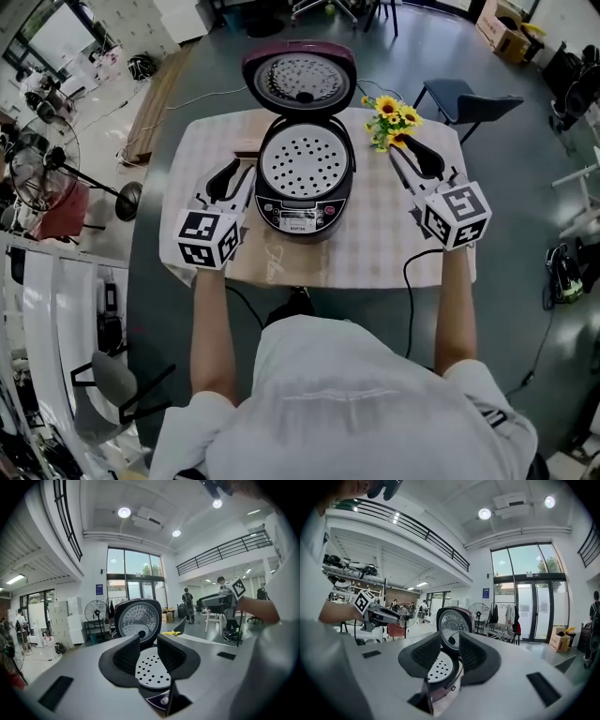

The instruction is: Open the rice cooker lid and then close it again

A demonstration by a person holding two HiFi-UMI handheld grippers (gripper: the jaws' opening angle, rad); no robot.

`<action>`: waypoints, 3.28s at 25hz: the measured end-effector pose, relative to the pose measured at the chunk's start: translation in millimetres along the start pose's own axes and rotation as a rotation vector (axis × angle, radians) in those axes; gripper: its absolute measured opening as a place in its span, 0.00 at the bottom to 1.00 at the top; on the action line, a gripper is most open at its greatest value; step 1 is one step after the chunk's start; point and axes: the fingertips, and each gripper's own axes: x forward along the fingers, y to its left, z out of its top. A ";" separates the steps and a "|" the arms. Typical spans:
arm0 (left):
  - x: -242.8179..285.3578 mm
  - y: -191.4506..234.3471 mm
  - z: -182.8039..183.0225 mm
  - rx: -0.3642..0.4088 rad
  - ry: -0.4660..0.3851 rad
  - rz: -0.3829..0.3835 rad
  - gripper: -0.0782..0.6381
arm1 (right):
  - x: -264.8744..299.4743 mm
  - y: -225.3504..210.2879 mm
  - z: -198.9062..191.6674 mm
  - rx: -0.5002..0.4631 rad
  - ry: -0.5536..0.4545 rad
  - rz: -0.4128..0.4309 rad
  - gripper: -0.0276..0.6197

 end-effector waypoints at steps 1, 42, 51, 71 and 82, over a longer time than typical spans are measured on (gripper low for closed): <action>7.1 8.3 0.2 -0.003 0.001 -0.004 0.29 | 8.7 -2.7 3.1 0.010 -0.001 0.001 0.25; 212.6 123.9 47.0 0.104 -0.054 -0.546 0.43 | 218.0 -71.2 16.6 -0.050 0.271 0.049 0.52; 210.6 117.1 44.8 0.110 -0.044 -0.566 0.43 | 224.5 -77.3 10.2 -0.088 0.268 0.021 0.41; 152.4 79.5 21.2 0.069 0.009 -0.505 0.49 | 171.2 -19.7 -16.5 -0.227 0.310 0.149 0.44; 109.5 49.6 -27.5 0.235 0.119 -0.438 0.54 | 130.3 33.6 -52.5 -0.286 0.404 0.254 0.53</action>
